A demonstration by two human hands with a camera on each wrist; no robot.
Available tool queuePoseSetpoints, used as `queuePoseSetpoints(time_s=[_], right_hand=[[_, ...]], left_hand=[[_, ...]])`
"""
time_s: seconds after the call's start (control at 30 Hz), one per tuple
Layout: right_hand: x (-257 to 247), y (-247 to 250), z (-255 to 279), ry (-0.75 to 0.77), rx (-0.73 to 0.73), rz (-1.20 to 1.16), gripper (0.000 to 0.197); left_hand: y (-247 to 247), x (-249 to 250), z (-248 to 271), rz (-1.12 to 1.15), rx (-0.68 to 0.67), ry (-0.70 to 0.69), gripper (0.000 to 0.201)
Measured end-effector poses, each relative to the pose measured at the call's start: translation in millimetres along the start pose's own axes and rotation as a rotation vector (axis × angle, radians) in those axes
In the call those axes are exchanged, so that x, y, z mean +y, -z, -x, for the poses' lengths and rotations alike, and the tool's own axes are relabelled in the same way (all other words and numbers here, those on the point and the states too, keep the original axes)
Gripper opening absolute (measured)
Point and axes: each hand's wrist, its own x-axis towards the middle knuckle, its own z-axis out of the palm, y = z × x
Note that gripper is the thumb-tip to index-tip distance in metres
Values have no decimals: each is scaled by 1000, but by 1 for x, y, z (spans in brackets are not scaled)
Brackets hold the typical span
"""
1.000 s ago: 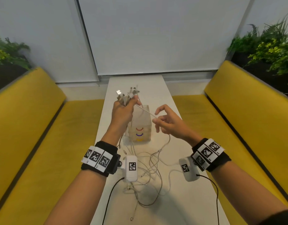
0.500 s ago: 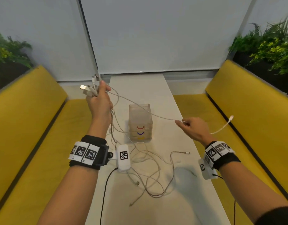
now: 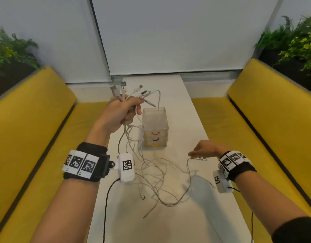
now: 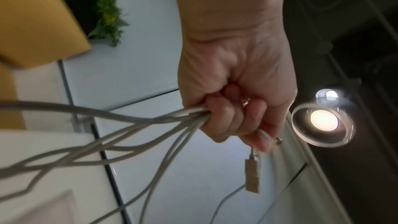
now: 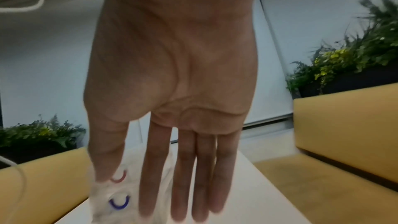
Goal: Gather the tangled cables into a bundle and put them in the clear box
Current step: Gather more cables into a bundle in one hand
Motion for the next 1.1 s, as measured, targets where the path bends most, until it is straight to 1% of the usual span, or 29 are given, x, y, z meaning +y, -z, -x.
queuePoseSetpoints(time_s=[0.03, 0.1, 0.17, 0.23, 0.33, 0.37, 0.4, 0.47, 0.53, 0.6, 0.7, 0.73, 0.77, 0.8, 0.87, 0.9, 1.0, 1.03, 1.07, 1.1], right_hand=[[-2, -4, -5, 20, 27, 40, 31], [-8, -12, -16, 66, 65, 50, 30], [-14, -22, -26, 105, 73, 22, 31], [-19, -32, -35, 134, 79, 23, 30], [-22, -47, -49, 153, 56, 75, 28], [-22, -53, -54, 148, 33, 90, 30], [-22, -57, -58, 139, 12, 97, 33], [-21, -62, -64, 123, 11, 82, 39], [-22, -58, -66, 128, 96, 34, 43], [-29, -44, -65, 176, 266, -52, 43], [-54, -12, -52, 305, 551, -300, 39], [-69, 0, -43, 348, 608, -404, 37], [-85, 12, -32, 393, 628, -508, 34], [-102, 23, -20, 447, 608, -606, 30], [-135, 37, 5, 576, 481, -757, 23], [-148, 39, 16, 640, 402, -779, 30], [-177, 35, 38, 794, 158, -823, 71], [-183, 31, 42, 842, 106, -856, 80], [-188, 29, 44, 879, 75, -886, 81], [-192, 27, 46, 894, 58, -903, 75]], left_hand=[[1, -3, -1, -64, 17, 14, 37], [5, -11, -1, -148, -4, 55, 37], [10, -18, 3, -168, -80, 92, 38], [17, -21, 11, -137, -130, 99, 36], [31, -21, 18, -34, -134, 70, 25], [35, -19, 19, -27, -137, 52, 27], [37, -17, 19, -55, -134, 29, 34], [39, -15, 19, -123, -79, -15, 42], [39, -14, 19, -91, -19, -59, 35], [39, -15, 17, 42, -19, -79, 27], [37, -17, 10, 181, -44, -115, 27], [33, -16, 8, 200, -58, -131, 29], [29, -15, 6, 221, -75, -143, 32], [24, -13, 4, 248, -93, -151, 36], [14, -7, 0, 323, -126, -167, 42], [9, -3, -1, 369, -138, -175, 42], [-3, 7, -4, 474, -178, -208, 38], [-6, 9, -4, 489, -191, -218, 37], [-9, 11, -5, 495, -201, -226, 37], [-11, 12, -5, 492, -205, -231, 37]])
